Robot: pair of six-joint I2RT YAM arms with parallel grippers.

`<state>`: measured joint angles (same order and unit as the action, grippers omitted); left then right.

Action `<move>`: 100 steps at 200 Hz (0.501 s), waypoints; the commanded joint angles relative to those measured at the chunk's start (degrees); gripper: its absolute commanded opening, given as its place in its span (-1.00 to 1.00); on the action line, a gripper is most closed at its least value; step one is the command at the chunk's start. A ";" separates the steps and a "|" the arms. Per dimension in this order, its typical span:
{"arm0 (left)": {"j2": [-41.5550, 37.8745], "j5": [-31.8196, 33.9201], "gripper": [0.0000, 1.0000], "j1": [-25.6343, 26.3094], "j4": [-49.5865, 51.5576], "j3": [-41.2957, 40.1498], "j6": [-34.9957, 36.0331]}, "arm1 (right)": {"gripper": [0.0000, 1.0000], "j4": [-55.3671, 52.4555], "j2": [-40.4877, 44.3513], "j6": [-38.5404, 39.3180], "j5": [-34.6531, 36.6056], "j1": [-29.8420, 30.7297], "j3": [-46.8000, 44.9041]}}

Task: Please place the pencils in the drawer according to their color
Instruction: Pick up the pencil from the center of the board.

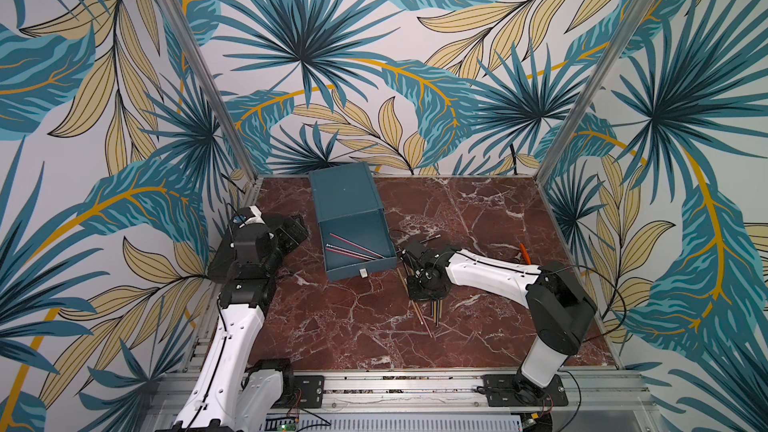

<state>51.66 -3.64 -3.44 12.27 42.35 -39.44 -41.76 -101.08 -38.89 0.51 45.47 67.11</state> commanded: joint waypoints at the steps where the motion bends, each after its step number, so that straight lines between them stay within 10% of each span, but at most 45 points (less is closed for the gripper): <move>1: 0.03 0.13 1.00 -0.86 -1.11 -0.95 0.01 | -0.55 0.45 -1.57 -0.83 -1.08 0.21 -1.22; 100: 0.46 -0.58 1.00 -0.95 -1.46 -0.91 -0.04 | -0.55 0.45 -3.34 -1.00 -1.59 2.14 -1.66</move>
<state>52.14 -3.86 -3.44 12.19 42.35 -39.44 -41.34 -103.55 -39.05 -0.58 46.37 66.76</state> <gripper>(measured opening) 0.997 0.227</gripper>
